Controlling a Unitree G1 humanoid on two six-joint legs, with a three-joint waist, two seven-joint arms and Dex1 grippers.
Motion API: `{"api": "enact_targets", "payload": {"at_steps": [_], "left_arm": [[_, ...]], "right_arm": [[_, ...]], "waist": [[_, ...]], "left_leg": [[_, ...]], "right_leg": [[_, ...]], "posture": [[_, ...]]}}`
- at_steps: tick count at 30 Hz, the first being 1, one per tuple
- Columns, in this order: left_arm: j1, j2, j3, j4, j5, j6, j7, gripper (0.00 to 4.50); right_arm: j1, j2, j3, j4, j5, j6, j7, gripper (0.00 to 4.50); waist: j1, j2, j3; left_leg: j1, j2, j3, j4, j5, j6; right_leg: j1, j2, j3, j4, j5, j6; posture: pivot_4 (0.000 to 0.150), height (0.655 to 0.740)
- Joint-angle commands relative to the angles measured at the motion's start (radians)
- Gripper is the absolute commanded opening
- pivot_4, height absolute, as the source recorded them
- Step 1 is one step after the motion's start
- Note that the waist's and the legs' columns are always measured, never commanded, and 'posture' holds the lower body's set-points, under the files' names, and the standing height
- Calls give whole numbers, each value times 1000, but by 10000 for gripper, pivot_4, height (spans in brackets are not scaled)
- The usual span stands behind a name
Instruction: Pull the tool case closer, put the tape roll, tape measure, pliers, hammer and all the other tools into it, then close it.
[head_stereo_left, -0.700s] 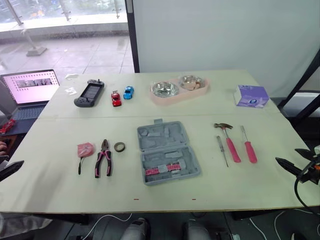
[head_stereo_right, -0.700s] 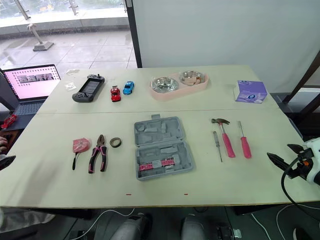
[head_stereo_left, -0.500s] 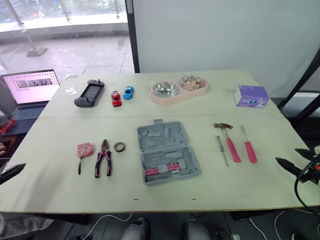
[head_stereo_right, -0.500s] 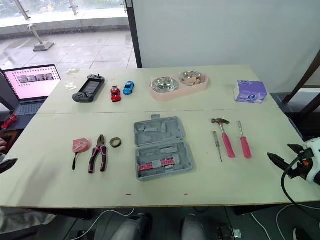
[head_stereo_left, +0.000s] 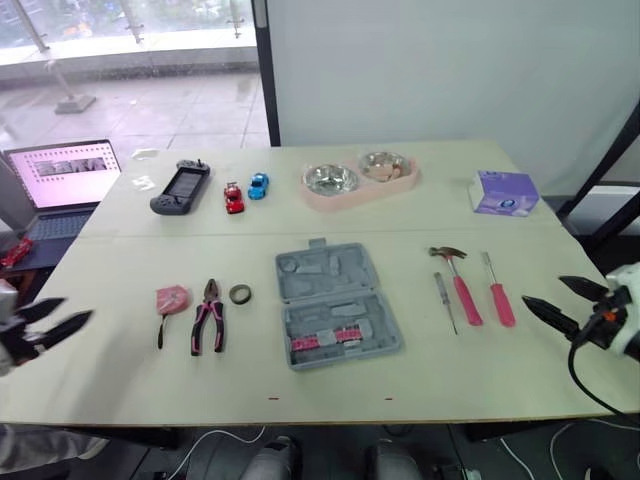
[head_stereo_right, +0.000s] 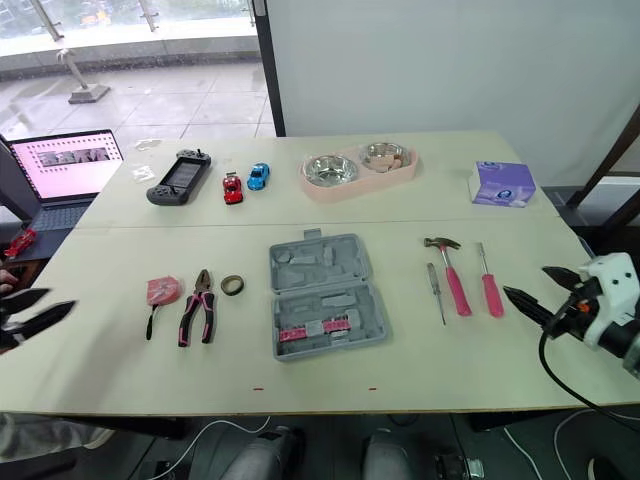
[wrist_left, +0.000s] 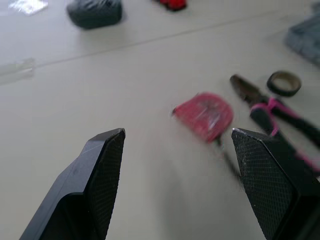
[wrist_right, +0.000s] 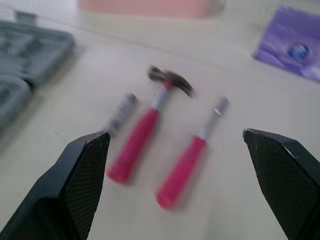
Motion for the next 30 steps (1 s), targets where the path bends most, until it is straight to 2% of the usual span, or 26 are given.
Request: {"api": "enact_targets", "payload": {"at_steps": [1,2,3,8,9,10,15,21,25,30], "left_arm": [[-34,-136,-146,-290,-16,141,188,35556],[-45,-172,-183,-327,-12,166,209,30329],[-50,-193,-205,-354,-11,184,223,27390],[-89,-270,-389,-372,67,233,272,1729],[-99,-276,-413,-364,85,237,281,0],[-113,-283,-438,-350,104,250,295,0],[-175,-289,-526,-265,185,266,322,0],[-276,-307,-656,-166,299,255,309,0],[-315,-326,-689,-127,324,264,298,0],[-371,-374,-732,-26,374,206,289,0]], "right_arm": [[-85,22,165,-151,-17,73,-40,39721],[-126,33,217,-153,-43,90,-59,36548],[-155,41,249,-152,-56,104,-73,31869],[-378,79,493,8,-235,100,-92,7363],[-414,86,531,49,-269,91,-87,2384],[-465,96,589,117,-329,79,-92,599],[-653,162,797,374,-527,21,-60,599],[-765,253,898,607,-652,-57,-41,599],[-783,289,908,649,-677,-103,-18,599],[-782,348,937,588,-702,-103,35,599]], "waist": [[0,-1,0],[-1,-5,0],[-4,-6,-1],[-5,-6,-1],[-5,-6,-1],[-3,-6,-1],[-2,-6,-1],[-4,-6,-1],[-5,-7,-1],[-9,-7,-3]], "left_leg": [[0,0,0,2,0,0],[0,0,0,3,0,0],[-1,1,0,3,0,0],[0,1,7,3,-1,1],[0,1,8,3,-1,2],[0,1,9,4,-1,2],[0,0,10,4,-2,3],[0,-1,10,5,-1,3],[1,-3,10,6,-2,3],[5,-2,10,5,-2,4]], "right_leg": [[1,0,0,0,1,1],[0,0,0,0,2,3],[0,1,0,0,2,3],[-2,2,4,1,3,3],[-2,2,4,1,3,3],[-2,2,5,1,3,3],[-2,2,6,1,4,5],[-2,2,6,1,5,7],[-1,2,8,1,7,8],[2,2,8,1,7,8]], "posture": [[1500,7233],[1500,7233],[1500,7233],[1500,7233],[1500,7233],[1500,7233],[1500,7233],[1500,7233],[1500,7233],[1500,7233]]}}
